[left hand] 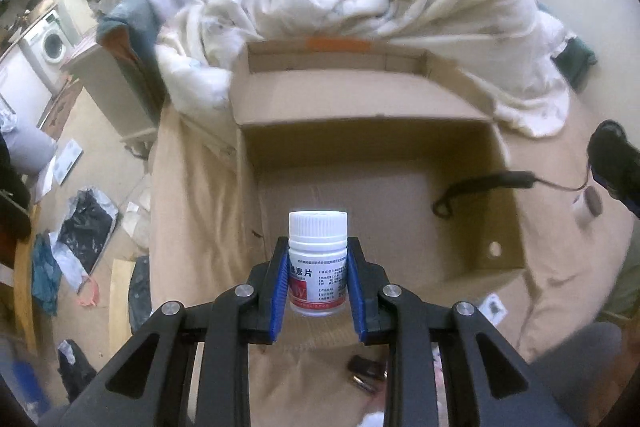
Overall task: Organize rigid objects
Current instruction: 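Carry the pill bottle and flashlight into the box and open both tools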
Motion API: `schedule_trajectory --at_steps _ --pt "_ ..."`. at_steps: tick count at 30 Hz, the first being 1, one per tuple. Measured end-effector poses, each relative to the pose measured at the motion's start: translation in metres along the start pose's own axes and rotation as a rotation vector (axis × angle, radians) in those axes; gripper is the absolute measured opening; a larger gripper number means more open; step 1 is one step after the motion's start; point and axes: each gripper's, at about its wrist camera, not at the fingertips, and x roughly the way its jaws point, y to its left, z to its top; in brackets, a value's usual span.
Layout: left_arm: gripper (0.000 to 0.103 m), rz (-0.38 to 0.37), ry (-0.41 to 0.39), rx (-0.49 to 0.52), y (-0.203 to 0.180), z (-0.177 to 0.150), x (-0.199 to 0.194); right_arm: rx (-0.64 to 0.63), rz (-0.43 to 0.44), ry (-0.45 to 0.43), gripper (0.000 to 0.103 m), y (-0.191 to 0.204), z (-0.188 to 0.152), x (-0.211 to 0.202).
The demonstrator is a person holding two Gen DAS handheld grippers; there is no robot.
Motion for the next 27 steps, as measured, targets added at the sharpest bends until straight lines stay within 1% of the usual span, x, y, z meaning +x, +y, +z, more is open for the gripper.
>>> schedule_trajectory --at_steps 3,7,8,10,13,18,20,23,27 --pt "0.024 0.005 0.031 0.035 -0.007 -0.005 0.03 -0.053 -0.051 0.042 0.093 -0.005 -0.015 0.033" --pt "0.024 -0.019 0.106 0.046 -0.012 -0.016 0.062 -0.055 -0.059 0.113 0.093 -0.019 -0.034 0.066" --pt "0.024 -0.017 0.113 0.046 -0.013 -0.018 0.067 -0.05 -0.057 0.13 0.093 -0.023 -0.038 0.072" --pt "0.024 -0.003 0.115 0.058 -0.015 -0.018 0.074 -0.053 -0.055 0.155 0.093 -0.026 -0.043 0.081" --pt "0.024 0.018 0.113 0.072 -0.017 -0.019 0.082 -0.096 -0.069 0.164 0.093 -0.025 -0.047 0.088" --pt "0.024 0.029 0.115 0.072 -0.014 -0.021 0.089 -0.149 -0.121 0.19 0.093 -0.023 -0.052 0.107" --pt "0.024 0.051 0.109 0.084 -0.015 -0.021 0.091 -0.167 -0.132 0.197 0.093 -0.021 -0.051 0.113" --pt "0.024 0.071 0.105 0.096 -0.017 -0.024 0.092 -0.156 -0.122 0.229 0.093 -0.021 -0.055 0.119" --pt "0.024 0.079 0.105 0.103 -0.017 -0.025 0.092 -0.133 -0.125 0.28 0.093 -0.027 -0.06 0.128"
